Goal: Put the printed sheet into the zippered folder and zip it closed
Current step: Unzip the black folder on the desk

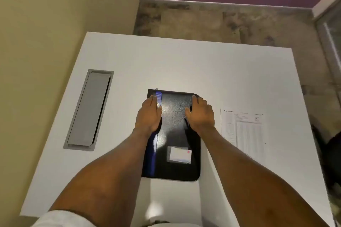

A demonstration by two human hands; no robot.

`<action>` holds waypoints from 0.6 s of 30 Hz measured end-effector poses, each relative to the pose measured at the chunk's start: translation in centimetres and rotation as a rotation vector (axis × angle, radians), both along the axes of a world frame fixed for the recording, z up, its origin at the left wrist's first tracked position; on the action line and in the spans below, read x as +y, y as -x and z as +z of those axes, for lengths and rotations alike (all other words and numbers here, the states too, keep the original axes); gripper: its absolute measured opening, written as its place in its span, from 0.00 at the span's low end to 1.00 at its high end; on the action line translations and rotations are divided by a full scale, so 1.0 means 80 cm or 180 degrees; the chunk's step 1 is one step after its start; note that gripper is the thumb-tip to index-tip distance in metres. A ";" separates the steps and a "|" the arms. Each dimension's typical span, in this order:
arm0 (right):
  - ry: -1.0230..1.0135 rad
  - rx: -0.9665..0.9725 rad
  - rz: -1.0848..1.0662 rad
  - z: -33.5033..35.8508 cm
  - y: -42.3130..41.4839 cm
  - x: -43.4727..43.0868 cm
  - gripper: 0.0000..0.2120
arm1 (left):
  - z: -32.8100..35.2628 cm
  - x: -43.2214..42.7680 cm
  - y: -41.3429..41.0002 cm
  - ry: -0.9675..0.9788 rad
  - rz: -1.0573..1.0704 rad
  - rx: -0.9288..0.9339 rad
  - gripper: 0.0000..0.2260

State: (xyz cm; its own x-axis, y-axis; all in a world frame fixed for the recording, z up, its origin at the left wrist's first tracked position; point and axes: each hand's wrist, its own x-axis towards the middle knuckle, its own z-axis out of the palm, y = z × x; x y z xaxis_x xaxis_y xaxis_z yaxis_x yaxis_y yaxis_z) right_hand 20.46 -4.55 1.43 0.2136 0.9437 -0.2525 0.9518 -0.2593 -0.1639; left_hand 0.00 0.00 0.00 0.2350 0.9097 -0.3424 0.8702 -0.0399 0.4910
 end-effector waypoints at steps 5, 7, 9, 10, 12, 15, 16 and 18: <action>-0.0112 0.0160 0.0152 -0.020 0.002 0.059 0.18 | -0.023 0.057 -0.004 0.0071 0.0059 0.0275 0.24; 0.0046 0.0240 0.0309 -0.029 0.005 0.088 0.17 | -0.034 0.079 -0.006 0.0110 0.0187 0.0246 0.23; 0.0150 0.0353 0.0453 -0.036 0.009 0.116 0.16 | -0.043 0.099 -0.008 0.0216 0.0381 0.0196 0.21; 0.0171 0.0373 0.0560 -0.042 0.012 0.130 0.16 | -0.047 0.108 -0.009 0.0267 0.0486 0.0155 0.19; 0.0154 0.0364 0.0870 -0.053 0.021 0.158 0.14 | -0.055 0.122 -0.013 0.0367 0.0628 0.0054 0.17; 0.0129 0.0591 0.1119 -0.066 0.034 0.194 0.16 | -0.064 0.135 -0.017 0.0418 0.0754 -0.0034 0.16; 0.0139 0.0651 0.1182 -0.070 0.039 0.204 0.16 | -0.068 0.139 -0.018 0.0393 0.0806 -0.0038 0.17; 0.0232 0.0710 0.1337 -0.077 0.048 0.220 0.15 | -0.073 0.144 -0.019 0.0344 0.0882 -0.0019 0.17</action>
State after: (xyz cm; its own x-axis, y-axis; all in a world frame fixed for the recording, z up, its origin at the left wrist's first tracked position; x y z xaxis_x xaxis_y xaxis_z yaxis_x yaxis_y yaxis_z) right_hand 16.64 13.06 -4.70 -0.2493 0.9149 -0.3174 0.9203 0.1219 -0.3716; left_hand 1.53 11.50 -5.86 -0.0149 0.8978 -0.4401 0.8378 0.2515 0.4846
